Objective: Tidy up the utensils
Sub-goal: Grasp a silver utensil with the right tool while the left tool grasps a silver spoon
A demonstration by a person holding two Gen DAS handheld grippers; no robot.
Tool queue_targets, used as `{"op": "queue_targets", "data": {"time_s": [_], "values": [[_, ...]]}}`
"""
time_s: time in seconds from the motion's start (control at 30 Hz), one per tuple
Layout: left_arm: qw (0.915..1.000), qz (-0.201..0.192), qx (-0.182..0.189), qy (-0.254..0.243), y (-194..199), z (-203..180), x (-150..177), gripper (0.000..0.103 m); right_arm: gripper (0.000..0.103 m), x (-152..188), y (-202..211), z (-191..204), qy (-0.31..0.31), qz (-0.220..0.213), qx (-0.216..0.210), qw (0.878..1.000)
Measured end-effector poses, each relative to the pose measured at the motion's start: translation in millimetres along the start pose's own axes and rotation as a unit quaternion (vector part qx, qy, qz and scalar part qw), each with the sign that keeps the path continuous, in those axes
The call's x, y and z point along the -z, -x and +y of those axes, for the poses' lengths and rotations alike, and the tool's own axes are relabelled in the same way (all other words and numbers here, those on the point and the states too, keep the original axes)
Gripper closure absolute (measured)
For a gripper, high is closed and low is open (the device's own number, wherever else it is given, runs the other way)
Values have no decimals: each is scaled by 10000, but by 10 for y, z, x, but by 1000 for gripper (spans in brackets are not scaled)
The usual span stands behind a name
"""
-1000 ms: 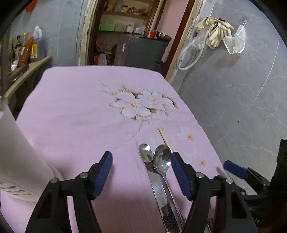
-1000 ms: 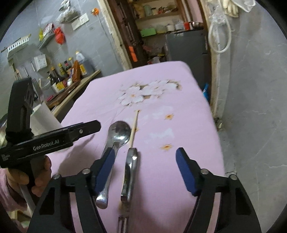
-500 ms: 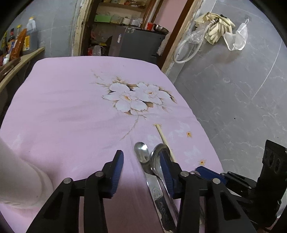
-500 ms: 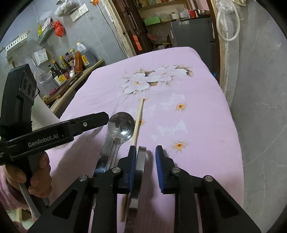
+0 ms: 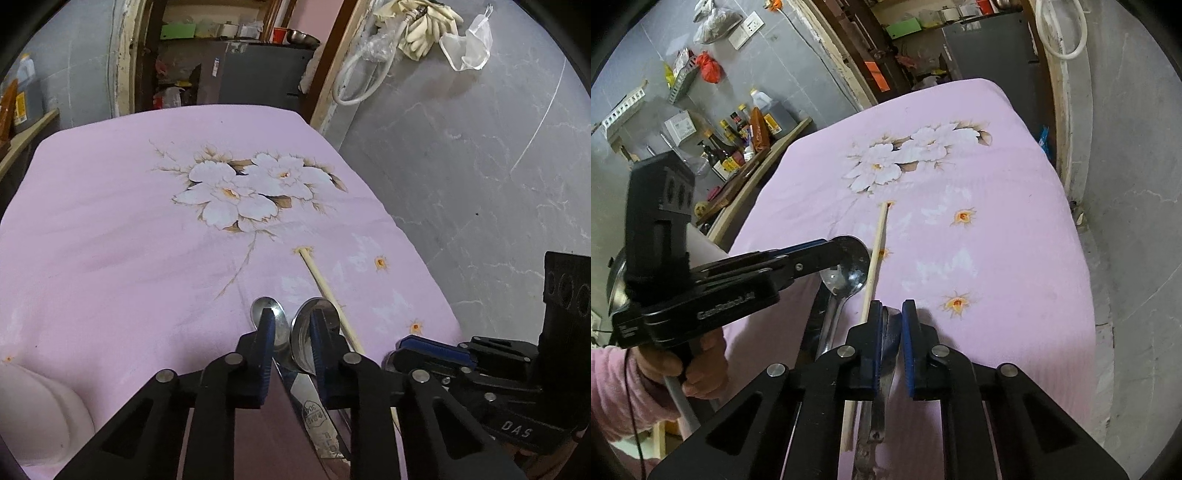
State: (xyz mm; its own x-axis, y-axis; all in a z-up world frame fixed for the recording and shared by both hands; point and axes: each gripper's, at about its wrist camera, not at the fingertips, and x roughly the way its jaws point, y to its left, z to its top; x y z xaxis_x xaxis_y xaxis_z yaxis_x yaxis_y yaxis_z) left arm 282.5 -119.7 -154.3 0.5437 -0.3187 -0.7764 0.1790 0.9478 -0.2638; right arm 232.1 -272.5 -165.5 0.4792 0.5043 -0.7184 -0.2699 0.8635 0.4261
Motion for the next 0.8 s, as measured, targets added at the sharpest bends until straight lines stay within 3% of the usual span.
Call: {"op": "queue_targets", "data": {"time_s": [0.17, 0.43, 0.8], "values": [[10000, 98, 8, 3, -35, -5, -5, 97, 95, 6, -6, -11, -6, 110, -49, 9999], [9997, 80, -150, -161, 43, -57, 7, 99, 95, 11, -33, 43, 53, 304, -110, 9995], [9989, -275, -362, -115, 435, -43, 48, 99, 96, 42, 216, 368, 657, 401, 302, 9966]]}}
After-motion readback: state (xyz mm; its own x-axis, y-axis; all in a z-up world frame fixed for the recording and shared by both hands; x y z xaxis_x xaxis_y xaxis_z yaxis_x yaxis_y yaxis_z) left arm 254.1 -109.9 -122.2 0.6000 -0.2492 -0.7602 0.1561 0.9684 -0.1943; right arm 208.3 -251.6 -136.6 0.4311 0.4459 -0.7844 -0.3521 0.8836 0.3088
